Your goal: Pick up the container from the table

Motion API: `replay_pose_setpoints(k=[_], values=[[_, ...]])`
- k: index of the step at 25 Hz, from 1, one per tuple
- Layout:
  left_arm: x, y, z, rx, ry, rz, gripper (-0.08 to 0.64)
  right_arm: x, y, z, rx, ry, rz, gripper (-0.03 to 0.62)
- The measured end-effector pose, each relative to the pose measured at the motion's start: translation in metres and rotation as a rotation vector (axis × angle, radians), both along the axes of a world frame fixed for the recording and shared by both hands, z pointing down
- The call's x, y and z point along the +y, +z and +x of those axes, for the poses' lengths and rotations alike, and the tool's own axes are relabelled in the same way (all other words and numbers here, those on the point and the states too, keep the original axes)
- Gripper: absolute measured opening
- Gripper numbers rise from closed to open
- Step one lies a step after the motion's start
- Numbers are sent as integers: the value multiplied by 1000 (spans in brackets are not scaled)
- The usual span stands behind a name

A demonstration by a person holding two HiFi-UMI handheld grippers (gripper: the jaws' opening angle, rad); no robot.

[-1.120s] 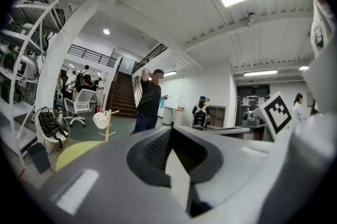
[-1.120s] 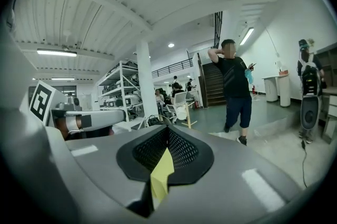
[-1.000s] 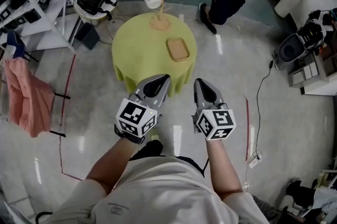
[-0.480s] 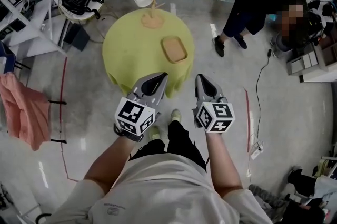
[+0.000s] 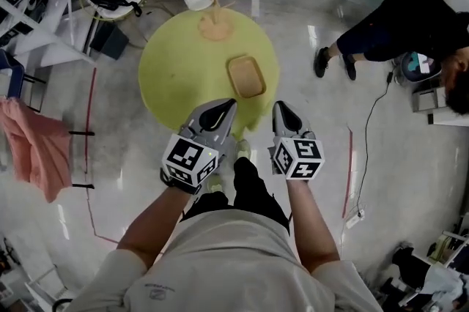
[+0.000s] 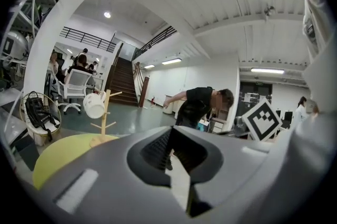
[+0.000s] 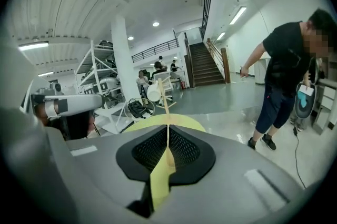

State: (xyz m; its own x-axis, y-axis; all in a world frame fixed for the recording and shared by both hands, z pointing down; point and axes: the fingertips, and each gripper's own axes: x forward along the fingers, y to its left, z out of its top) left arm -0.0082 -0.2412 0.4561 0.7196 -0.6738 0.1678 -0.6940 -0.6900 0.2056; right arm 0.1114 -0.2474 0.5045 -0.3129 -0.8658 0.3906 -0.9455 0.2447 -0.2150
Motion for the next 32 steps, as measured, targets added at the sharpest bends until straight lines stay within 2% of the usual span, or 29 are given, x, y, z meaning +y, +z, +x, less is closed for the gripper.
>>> replay_pose_setpoints(k=[14, 24, 32], values=[[-90, 82, 23, -36, -73, -101, 6, -94, 146, 17, 30, -75, -278, 18], [-112, 136, 20, -52, -116, -185, 6, -116, 232, 17, 80, -96, -434, 60], [-118, 153, 9, -65, -141, -215, 6, -126, 268, 12, 119, -90, -519, 58]])
